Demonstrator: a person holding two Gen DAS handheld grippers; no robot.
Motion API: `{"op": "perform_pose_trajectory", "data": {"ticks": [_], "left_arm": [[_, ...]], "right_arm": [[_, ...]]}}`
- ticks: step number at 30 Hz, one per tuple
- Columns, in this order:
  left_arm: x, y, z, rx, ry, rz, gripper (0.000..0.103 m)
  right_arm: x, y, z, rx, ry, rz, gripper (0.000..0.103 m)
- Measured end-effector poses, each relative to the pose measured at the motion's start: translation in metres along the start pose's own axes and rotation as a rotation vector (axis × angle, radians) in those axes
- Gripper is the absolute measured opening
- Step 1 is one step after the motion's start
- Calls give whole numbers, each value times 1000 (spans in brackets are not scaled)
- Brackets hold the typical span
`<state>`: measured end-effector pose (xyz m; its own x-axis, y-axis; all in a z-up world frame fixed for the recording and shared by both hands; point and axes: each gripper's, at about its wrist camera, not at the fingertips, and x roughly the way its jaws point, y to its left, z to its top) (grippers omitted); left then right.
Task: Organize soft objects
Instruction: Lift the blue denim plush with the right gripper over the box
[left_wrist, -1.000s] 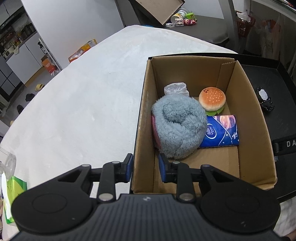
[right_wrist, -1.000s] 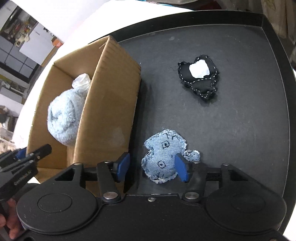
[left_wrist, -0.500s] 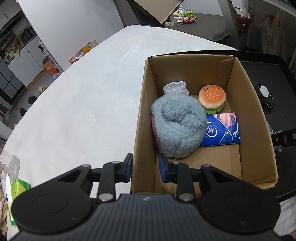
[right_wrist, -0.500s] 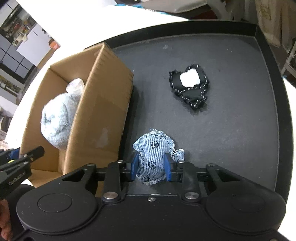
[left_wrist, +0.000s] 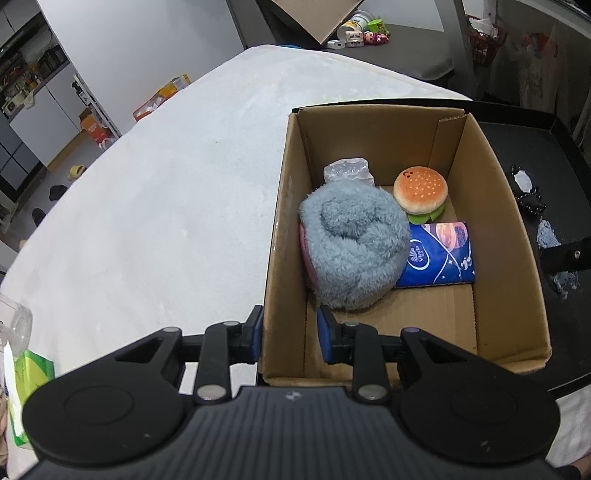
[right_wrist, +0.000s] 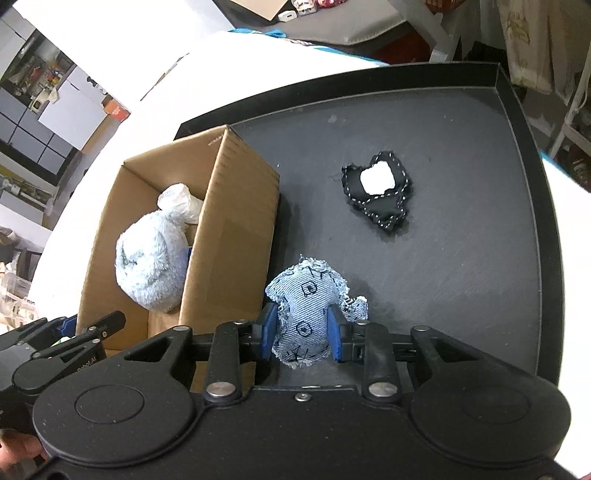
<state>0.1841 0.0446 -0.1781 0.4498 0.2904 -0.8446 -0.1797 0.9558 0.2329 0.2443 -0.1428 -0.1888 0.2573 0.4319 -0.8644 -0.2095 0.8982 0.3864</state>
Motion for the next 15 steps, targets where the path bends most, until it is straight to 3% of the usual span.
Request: {"op": "perform_pose_trajectory", "data": {"ticks": [4, 9, 15], "left_arm": [[1, 6, -1, -23, 4, -29, 30], [-1, 8, 0, -29, 3, -55, 52], [-3, 17, -1, -69, -5, -119, 66]], "right_arm": [[-7, 2, 3, -4, -12, -18, 29], [-18, 9, 10, -15, -31, -28, 29], [-34, 27, 21, -49, -64, -32, 29]]}}
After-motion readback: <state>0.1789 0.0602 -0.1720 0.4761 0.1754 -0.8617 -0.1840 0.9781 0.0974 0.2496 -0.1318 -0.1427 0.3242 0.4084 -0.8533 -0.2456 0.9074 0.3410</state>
